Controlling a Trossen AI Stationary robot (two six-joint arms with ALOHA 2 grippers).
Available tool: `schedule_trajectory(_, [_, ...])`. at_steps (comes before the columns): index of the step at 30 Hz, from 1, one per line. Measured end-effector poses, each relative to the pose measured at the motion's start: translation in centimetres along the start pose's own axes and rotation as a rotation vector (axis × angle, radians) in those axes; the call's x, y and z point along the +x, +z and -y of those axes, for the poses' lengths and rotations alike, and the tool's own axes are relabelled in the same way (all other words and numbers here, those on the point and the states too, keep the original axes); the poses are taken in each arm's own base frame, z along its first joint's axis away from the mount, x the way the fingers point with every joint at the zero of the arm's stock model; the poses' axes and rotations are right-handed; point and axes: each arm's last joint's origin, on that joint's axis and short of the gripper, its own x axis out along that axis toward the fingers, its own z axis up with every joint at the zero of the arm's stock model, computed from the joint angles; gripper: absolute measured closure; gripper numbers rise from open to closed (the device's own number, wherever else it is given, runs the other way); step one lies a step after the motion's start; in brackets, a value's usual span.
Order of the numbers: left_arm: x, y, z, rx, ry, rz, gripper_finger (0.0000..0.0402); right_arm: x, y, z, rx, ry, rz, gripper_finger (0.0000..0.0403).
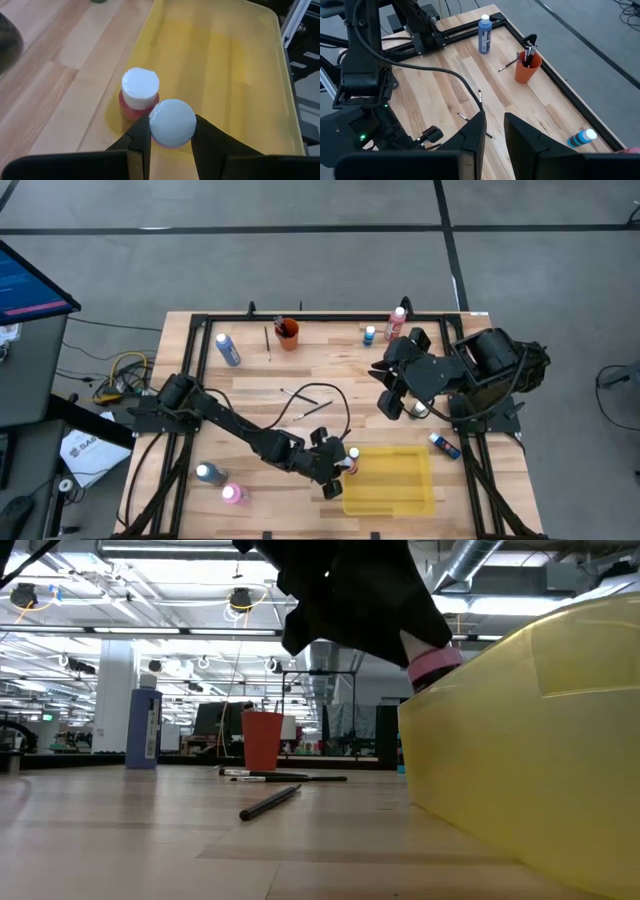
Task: Pick & Place Paint Supplies
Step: Put the pink paint bottle into the yellow bin
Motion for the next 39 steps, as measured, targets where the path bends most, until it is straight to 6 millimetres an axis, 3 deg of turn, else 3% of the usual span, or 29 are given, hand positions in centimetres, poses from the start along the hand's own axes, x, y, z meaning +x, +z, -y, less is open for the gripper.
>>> schedule_trajectory(7, [0.21,-0.02,-0.23,0.003,0.009,-0.005,0.0316,0.00,0.00,0.00,0.000,0.000,0.000,0.0335])
schedule_trajectory(18, [0.32,0.15,-0.38,0.018,-0.002,-0.007,0.0274,-0.01,0.00,0.01,-0.003,0.000,0.000,0.0335])
schedule_trajectory(39, [0.52,0.47,-0.77,0.010,-0.001,-0.001,0.0255,-0.01,0.00,0.01,-0.011,0.000,0.000,0.0335])
